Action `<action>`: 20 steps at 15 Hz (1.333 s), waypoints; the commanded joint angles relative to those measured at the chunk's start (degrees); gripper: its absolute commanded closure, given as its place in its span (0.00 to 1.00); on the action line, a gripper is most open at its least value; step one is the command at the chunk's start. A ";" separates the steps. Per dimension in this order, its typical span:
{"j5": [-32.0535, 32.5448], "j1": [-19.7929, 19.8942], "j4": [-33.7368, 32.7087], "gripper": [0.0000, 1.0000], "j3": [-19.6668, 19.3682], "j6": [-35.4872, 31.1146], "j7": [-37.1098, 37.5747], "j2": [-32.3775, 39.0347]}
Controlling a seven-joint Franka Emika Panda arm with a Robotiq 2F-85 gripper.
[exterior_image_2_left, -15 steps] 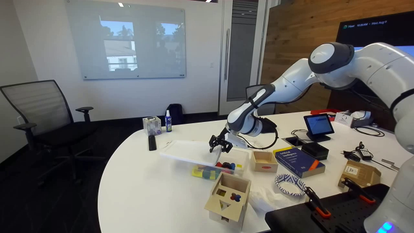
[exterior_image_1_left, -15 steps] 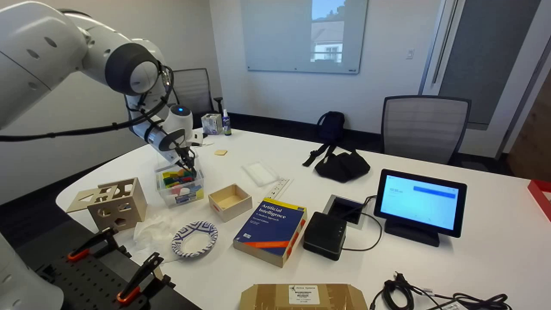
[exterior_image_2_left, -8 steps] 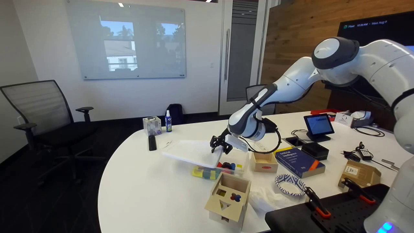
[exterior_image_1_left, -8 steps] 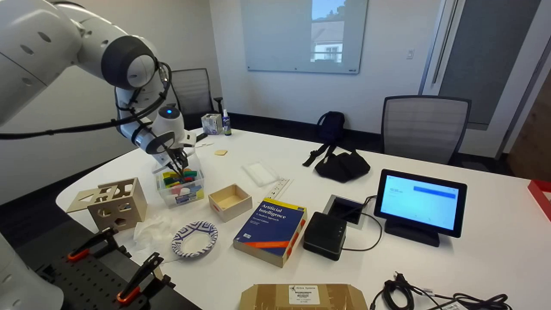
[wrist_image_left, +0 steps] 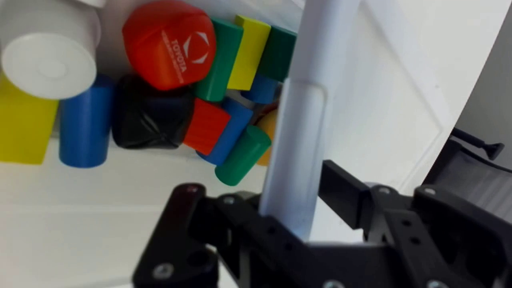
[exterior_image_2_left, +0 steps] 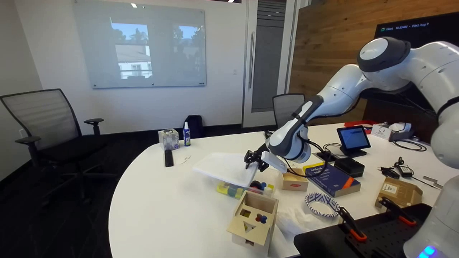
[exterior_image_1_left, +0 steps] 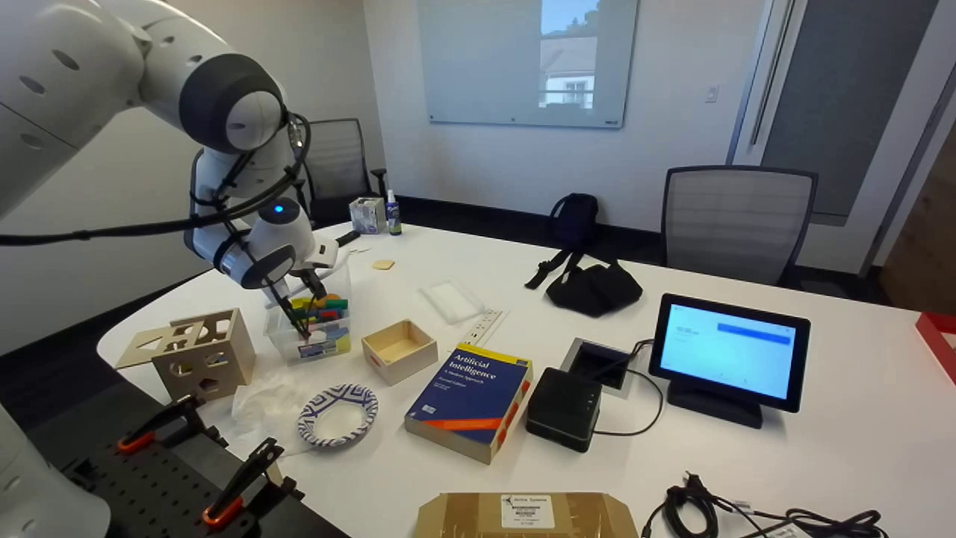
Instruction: Move the small wooden box forward, pick up the white container, put it in the lunchbox and put the white lid on the lunchbox
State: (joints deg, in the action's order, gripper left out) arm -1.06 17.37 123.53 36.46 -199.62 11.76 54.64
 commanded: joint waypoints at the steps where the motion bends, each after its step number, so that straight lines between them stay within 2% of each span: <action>1: 0.92 2.85 4.81 0.96 -0.71 0.07 2.07 -4.31; 11: 6.20 8.87 10.06 0.96 1.00 0.17 2.01 -5.77; 20: 5.68 12.88 14.77 0.96 2.73 0.17 3.23 -7.68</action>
State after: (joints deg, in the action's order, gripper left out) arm 4.66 28.81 134.15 38.84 -199.45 12.95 50.15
